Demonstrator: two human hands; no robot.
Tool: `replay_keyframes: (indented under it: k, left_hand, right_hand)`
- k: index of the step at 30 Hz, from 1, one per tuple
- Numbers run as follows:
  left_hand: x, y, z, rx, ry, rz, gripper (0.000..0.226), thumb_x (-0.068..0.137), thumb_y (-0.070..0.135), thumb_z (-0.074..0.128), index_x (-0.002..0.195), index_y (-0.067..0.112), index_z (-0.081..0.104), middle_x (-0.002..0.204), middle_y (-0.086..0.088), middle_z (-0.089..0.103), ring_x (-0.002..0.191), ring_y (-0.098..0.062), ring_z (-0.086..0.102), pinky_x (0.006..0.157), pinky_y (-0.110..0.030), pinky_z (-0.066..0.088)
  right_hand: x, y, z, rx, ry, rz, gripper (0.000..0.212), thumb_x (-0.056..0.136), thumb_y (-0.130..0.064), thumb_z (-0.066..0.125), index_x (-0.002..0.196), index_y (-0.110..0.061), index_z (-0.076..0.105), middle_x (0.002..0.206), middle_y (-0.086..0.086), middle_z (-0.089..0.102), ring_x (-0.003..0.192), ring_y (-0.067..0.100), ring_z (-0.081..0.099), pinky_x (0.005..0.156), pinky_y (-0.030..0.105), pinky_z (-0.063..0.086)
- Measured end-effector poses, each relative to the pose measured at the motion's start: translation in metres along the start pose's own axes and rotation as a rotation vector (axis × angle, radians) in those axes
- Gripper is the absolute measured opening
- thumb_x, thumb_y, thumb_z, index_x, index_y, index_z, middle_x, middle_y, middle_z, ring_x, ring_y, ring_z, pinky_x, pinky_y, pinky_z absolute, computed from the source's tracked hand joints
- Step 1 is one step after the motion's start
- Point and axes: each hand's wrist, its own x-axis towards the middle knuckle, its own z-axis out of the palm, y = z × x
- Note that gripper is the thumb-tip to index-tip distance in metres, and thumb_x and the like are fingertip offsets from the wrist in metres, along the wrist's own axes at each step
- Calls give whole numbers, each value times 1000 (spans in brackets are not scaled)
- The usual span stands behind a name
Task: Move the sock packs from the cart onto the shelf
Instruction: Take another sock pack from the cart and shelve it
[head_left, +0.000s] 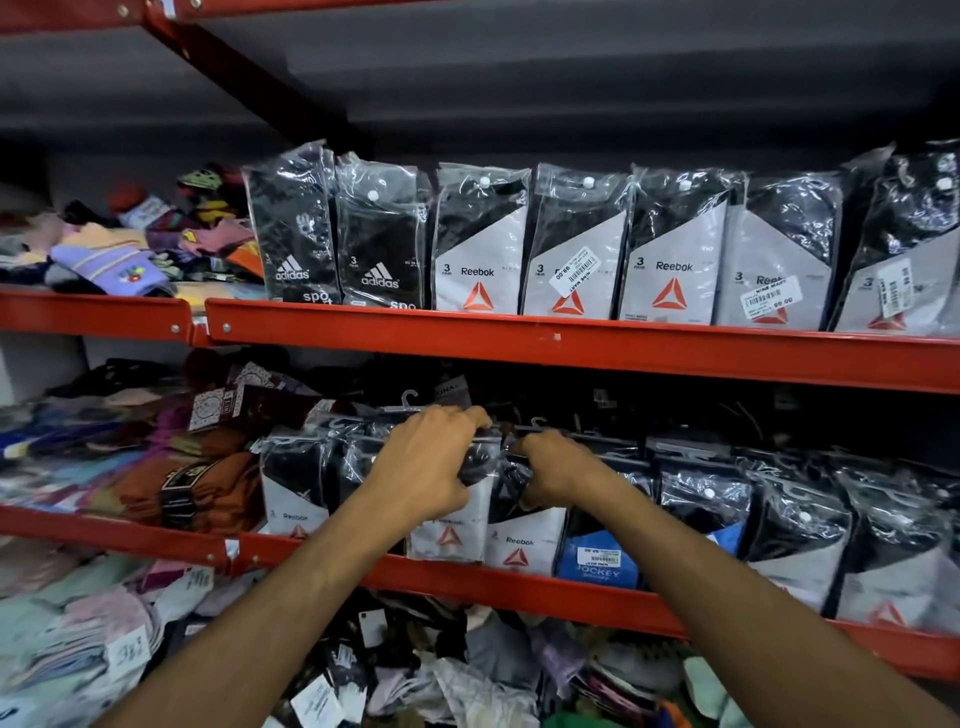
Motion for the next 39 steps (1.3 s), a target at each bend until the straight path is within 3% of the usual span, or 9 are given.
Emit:
replay_keyframes:
  k: [7,13,16,18,21,26,30,34,39]
  left_hand:
    - [11,-12,25,-58,-65,1,80,69,-2,69,143,18,48,128,-4,59,120,-28,58,92,-41,53]
    - [18,-24,56,-99,-112,-5,81,66,-9,68,141,17,50,131,-4,60,117,-25,61,85,-31,52]
    - [19,-28,69,-136,-81,-6,80,68,-11,66,141,17,50,128,-5,61,116,-25,60,78,-28,50]
    - [21,-30,72,-125,-70,8,80,71,-9,67,144,16,47,137,-6,58,124,-27,56,90,-30,48]
    - [19,-33,73,-46,-158,59,94,77,4,76,156,10,26,162,-10,32,151,-30,24,124,-41,12]
    - [5,-39,72,-85,-99,140,95,91,34,69,160,13,7,169,-10,1,154,-29,-14,119,-40,-13]
    - [1,-35,80,-48,-16,129,65,104,17,49,159,12,15,169,-9,13,156,-25,-1,121,-34,-4]
    - [-1,-33,94,6,53,69,70,99,2,53,158,20,20,168,-2,22,155,-18,14,126,-37,13]
    - [0,-36,103,-53,106,52,75,93,-12,52,156,23,28,166,1,26,154,-16,16,127,-35,11]
  right_hand:
    - [-2,1,0,-31,47,-3,43,74,-16,85,110,-10,65,91,7,62,78,27,63,66,34,51]
    - [-8,2,19,-74,182,-52,46,79,-8,73,123,-10,59,105,14,68,93,35,67,69,38,51]
    - [-12,4,29,-23,237,-75,56,81,-5,71,133,-13,52,123,12,65,106,35,65,80,40,56]
    - [-15,5,34,-13,255,-92,69,84,-6,70,146,-11,40,143,13,54,125,35,56,102,44,49]
    - [-22,4,41,-16,247,-128,84,91,-18,68,157,-8,17,165,11,25,151,30,24,126,44,13]
    - [-30,-2,54,46,395,-136,64,106,-34,40,158,-9,12,167,9,16,155,23,9,127,37,4]
    - [-25,-9,64,-16,423,-83,60,106,-20,39,158,-7,11,167,12,18,155,26,11,127,38,6]
    - [-21,-9,73,1,463,-81,70,98,-6,52,158,-9,15,166,9,21,154,23,14,127,35,6]
    - [-19,-1,78,39,504,-128,66,98,4,46,157,-14,21,164,5,28,154,18,14,127,31,6]
